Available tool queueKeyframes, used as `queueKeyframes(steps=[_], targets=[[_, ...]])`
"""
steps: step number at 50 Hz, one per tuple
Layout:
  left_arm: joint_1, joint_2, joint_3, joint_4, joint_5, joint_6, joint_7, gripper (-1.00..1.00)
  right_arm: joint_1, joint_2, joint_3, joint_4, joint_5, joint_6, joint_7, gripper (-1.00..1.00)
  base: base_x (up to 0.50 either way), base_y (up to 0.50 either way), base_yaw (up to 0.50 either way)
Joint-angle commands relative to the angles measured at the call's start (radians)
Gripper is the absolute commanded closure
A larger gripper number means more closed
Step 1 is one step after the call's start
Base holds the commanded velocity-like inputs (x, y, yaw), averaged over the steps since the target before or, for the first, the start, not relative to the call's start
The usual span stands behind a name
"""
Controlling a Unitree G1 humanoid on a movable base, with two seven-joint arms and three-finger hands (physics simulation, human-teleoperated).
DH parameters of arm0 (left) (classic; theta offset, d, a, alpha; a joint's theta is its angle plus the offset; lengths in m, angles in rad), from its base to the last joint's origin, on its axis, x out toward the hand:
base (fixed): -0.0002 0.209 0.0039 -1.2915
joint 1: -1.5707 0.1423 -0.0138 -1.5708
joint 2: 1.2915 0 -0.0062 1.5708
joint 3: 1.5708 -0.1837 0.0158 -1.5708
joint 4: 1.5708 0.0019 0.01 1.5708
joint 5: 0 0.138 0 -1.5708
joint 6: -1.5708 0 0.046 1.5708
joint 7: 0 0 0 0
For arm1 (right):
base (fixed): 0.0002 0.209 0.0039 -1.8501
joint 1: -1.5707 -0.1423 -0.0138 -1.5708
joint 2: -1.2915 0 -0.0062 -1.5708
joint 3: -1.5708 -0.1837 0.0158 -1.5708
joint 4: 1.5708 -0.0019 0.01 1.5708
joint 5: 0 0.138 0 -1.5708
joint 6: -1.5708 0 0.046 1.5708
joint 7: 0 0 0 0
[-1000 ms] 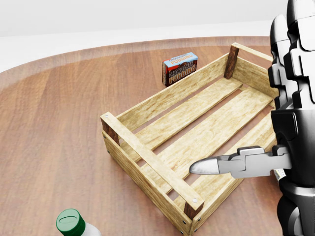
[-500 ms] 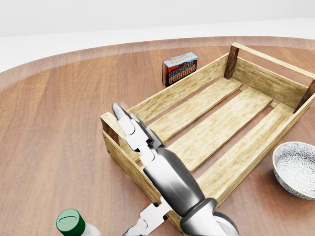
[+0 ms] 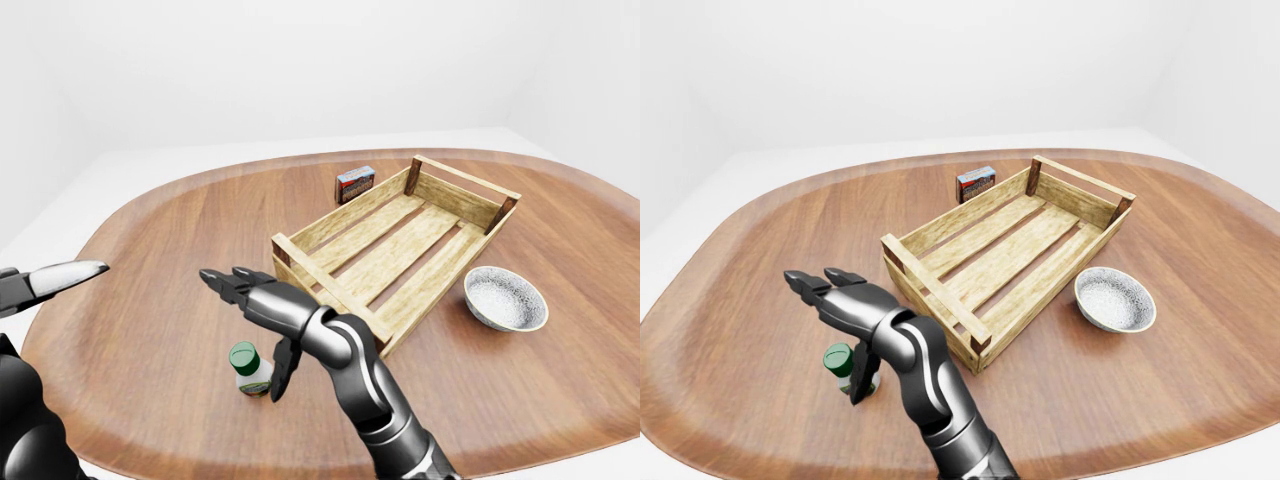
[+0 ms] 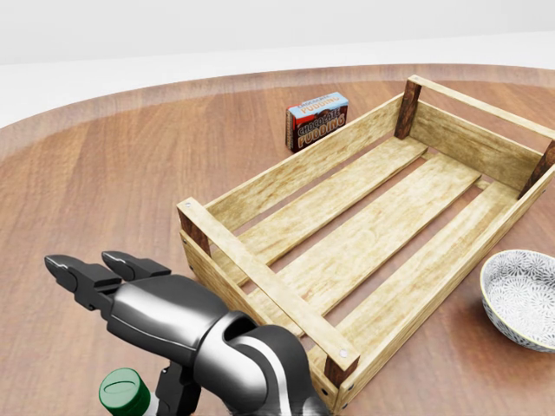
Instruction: Pick up the salad dressing and put it in the tray.
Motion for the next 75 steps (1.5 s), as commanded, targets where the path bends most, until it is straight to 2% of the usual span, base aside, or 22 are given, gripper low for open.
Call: queueKeyframes(steps=[1, 10, 20, 41, 44, 53, 65, 74, 75], targets=[[0.002, 0.000, -0.001, 0.011, 0.005, 0.000, -0.004, -1.00, -0.127, 0.083, -0.053, 0.277, -0.073, 0.000, 0.000, -1.00, 0.00, 0.00, 0.00], [0.001, -0.001, -0.002, 0.010, 0.010, 0.000, -0.007, -1.00, -0.241, 0.091, -0.133, 0.511, -0.053, 0.000, 0.000, -1.00, 0.00, 0.00, 0.00], [0.001, -0.002, -0.005, 0.014, 0.014, 0.000, -0.007, -1.00, -0.217, 0.091, -0.093, 0.551, -0.083, 0.000, 0.000, -1.00, 0.00, 0.00, 0.00], [0.003, 0.001, 0.005, 0.028, 0.004, 0.000, -0.009, -1.00, -0.320, 0.091, -0.130, 0.809, -0.062, 0.000, 0.000, -1.00, 0.00, 0.00, 0.00], [0.005, 0.000, 0.004, 0.032, 0.007, 0.000, -0.011, -1.00, -0.333, 0.091, -0.145, 0.794, -0.007, 0.000, 0.000, -1.00, 0.00, 0.00, 0.00], [0.007, -0.002, -0.001, 0.040, 0.014, 0.000, -0.013, -1.00, -0.258, 0.091, -0.080, 0.684, 0.061, 0.000, 0.000, -1.00, 0.00, 0.00, 0.00], [0.007, 0.000, 0.002, 0.040, 0.012, 0.000, -0.013, -1.00, -0.227, 0.091, -0.043, 0.727, 0.075, 0.000, 0.000, -1.00, 0.00, 0.00, 0.00], [0.004, 0.005, 0.010, 0.044, 0.005, 0.000, -0.011, -1.00, -0.267, 0.091, -0.069, 0.831, 0.077, 0.000, 0.000, -1.00, 0.00, 0.00, 0.00], [0.005, 0.005, 0.008, 0.047, 0.006, 0.000, -0.012, -1.00, -0.269, 0.091, -0.073, 0.840, 0.082, 0.000, 0.000, -0.17, 0.00, 0.00, 0.00]])
